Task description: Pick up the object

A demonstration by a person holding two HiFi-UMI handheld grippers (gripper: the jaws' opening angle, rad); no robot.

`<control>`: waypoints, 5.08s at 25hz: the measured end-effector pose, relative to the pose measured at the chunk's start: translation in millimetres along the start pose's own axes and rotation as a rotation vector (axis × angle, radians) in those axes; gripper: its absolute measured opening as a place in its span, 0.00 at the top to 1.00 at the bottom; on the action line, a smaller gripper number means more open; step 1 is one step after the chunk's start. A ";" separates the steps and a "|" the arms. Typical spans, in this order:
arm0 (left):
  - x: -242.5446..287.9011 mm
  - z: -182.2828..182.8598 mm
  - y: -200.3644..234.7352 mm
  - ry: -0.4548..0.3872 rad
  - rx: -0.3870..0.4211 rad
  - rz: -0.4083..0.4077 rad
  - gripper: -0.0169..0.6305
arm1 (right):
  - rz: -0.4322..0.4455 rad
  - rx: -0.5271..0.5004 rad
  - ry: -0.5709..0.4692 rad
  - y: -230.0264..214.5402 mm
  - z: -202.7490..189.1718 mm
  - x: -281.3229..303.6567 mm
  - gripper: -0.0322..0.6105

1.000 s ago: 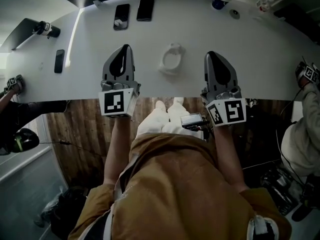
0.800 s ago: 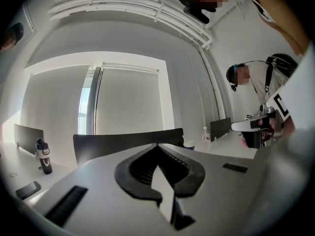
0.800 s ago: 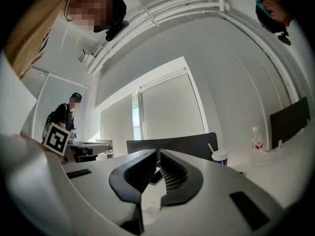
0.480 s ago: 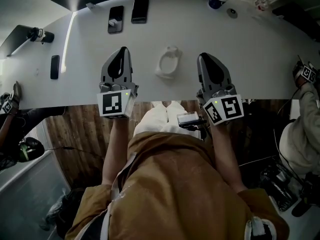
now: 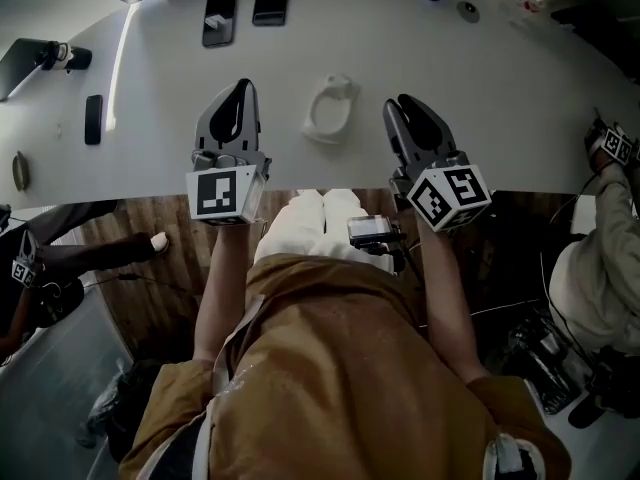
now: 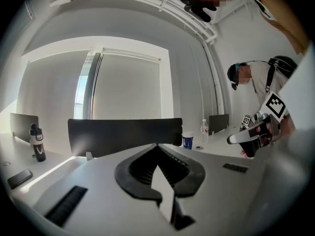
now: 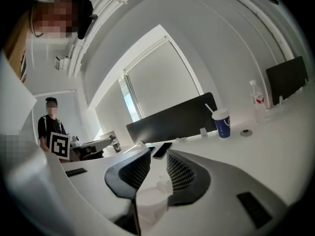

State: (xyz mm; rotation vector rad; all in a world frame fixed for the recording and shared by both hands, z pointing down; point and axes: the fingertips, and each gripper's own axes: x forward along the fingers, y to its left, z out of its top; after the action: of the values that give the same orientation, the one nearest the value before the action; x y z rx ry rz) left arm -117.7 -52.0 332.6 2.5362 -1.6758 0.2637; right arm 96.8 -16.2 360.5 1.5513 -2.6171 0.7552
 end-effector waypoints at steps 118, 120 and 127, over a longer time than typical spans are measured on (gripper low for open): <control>39.5 -107.5 13.2 0.189 -0.092 0.001 0.96 | 0.430 1.056 0.476 15.7 -132.7 89.8 0.71; 37.5 -104.3 12.0 0.183 -0.091 0.000 0.96 | 0.438 1.045 0.453 18.9 -124.8 89.7 0.71; 31.9 -90.2 9.2 0.159 -0.074 -0.002 0.96 | 0.464 0.996 0.401 26.8 -98.0 86.2 0.71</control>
State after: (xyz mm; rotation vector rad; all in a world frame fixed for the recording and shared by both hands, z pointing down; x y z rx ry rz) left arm -122.4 -69.1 427.1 2.3948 -1.5944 0.3840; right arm 7.8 -37.0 457.5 0.6356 -2.3611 2.3501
